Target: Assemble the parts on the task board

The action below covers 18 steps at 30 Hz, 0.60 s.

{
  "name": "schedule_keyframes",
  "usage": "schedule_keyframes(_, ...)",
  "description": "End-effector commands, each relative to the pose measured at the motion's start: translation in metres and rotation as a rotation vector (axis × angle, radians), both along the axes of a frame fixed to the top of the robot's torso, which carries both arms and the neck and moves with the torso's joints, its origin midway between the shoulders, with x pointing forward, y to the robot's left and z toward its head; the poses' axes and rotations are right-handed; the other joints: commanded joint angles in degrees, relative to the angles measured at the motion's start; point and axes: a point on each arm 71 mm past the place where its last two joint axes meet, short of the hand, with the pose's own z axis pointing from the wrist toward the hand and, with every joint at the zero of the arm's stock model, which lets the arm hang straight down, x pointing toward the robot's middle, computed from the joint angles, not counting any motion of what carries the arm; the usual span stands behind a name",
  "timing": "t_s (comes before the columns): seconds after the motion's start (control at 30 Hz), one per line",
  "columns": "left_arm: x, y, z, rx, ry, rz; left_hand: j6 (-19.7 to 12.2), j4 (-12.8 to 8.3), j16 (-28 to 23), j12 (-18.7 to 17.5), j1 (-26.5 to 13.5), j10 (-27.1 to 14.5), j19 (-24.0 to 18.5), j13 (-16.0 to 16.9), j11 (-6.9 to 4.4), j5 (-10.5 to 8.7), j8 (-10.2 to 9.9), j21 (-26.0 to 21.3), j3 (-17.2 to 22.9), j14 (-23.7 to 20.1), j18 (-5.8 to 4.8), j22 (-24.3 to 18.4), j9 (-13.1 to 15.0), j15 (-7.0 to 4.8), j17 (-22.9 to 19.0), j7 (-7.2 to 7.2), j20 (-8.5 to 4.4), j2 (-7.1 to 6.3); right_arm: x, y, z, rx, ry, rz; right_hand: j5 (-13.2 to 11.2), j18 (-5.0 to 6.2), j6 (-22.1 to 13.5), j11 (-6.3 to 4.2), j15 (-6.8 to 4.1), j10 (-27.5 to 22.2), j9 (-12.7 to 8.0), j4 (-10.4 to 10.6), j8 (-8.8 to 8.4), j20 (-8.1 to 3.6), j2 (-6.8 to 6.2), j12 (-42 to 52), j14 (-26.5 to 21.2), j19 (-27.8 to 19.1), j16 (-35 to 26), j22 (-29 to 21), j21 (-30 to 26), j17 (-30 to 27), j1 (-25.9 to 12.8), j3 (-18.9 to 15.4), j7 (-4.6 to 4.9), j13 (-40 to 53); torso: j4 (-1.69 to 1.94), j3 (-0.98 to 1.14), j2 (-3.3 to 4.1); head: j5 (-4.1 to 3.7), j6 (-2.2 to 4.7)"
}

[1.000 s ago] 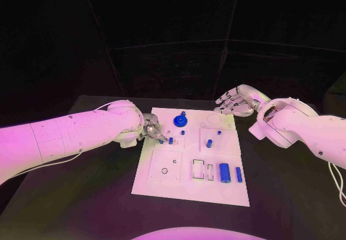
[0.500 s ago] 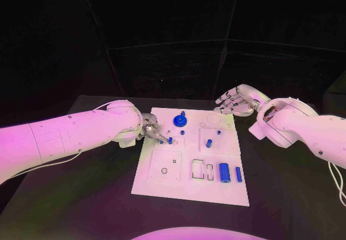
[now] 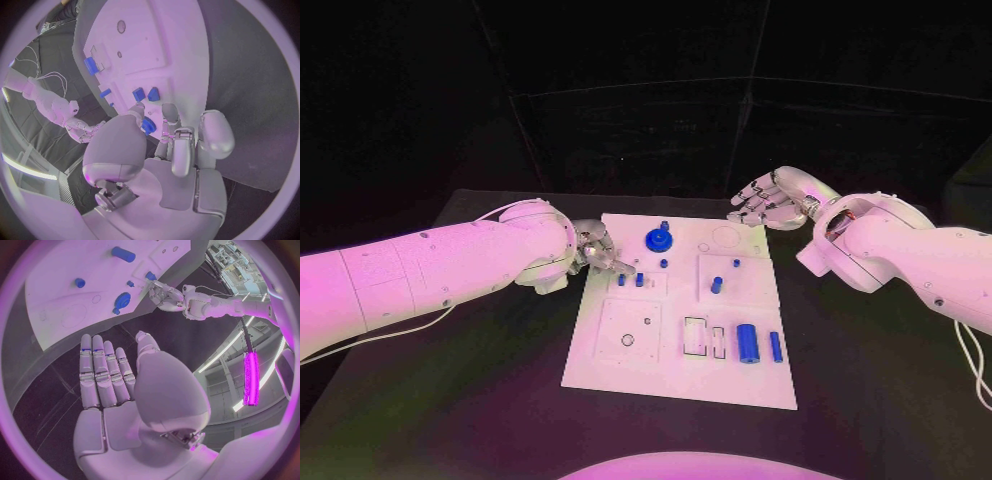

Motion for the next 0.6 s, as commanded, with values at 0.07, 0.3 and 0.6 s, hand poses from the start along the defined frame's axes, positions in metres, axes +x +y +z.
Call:
schedule_keyframes(0.07,0.005,-0.006,0.013,-0.208,-0.141,0.024,-2.5,-1.6,-3.0,-2.0,5.4,-3.6,-3.4,-2.3,1.1,0.12,-1.0,-6.5,0.4,4.3,2.24,-7.9,-1.0,1.26,9.4,1.23,0.69,1.7,0.0,0.0,0.001,0.005,-0.003,0.005,0.4,0.56,-0.3,-0.07,-0.05,-0.5,-0.1,-0.1,0.33,0.02,0.48,0.3,-0.4,0.3,-0.1,-0.1,-0.3,-0.1,0.1,0.2,1.75,-0.1,0.06,0.05,-0.02,-0.07,0.09)
schedule_keyframes(0.3,0.01,-0.02,0.025,-0.401,-0.262,-0.052,-5.1,-8.0,-11.3,-6.8,16.3,-10.8,-11.5,-6.0,3.01,0.11,-1.9,-21.9,3.2,-1.4,5.33,-24.7,-3.1,2.83,-3.4,3.11,2.47,3.35,0.001,0.001,0.001,0.005,-0.002,0.006,0.4,0.56,-0.3,-0.06,-0.05,-0.5,-0.1,0.0,0.34,0.02,0.47,0.3,-0.4,0.4,-0.1,-0.1,-0.3,-0.1,0.0,0.2,1.75,-0.1,-0.06,0.09,-0.07,-0.03,0.31)
schedule_keyframes(0.6,0.012,-0.054,0.029,-0.399,-0.332,-0.29,-3.7,-13.9,-20.6,-19.9,20.7,-18.9,-13.7,-16.3,6.92,0.06,-10.6,-27.4,7.5,-8.2,5.59,-28.5,-10.5,5.82,-16.7,6.05,5.06,-0.72,0.001,0.002,0.001,0.006,0.0,0.008,0.4,0.56,-0.3,-0.06,-0.04,-0.6,-0.1,0.0,0.36,0.03,0.47,0.3,-0.5,0.4,-0.1,-0.1,-0.4,-0.2,0.0,0.1,1.75,-0.1,-0.08,0.08,0.04,-0.88,0.7)
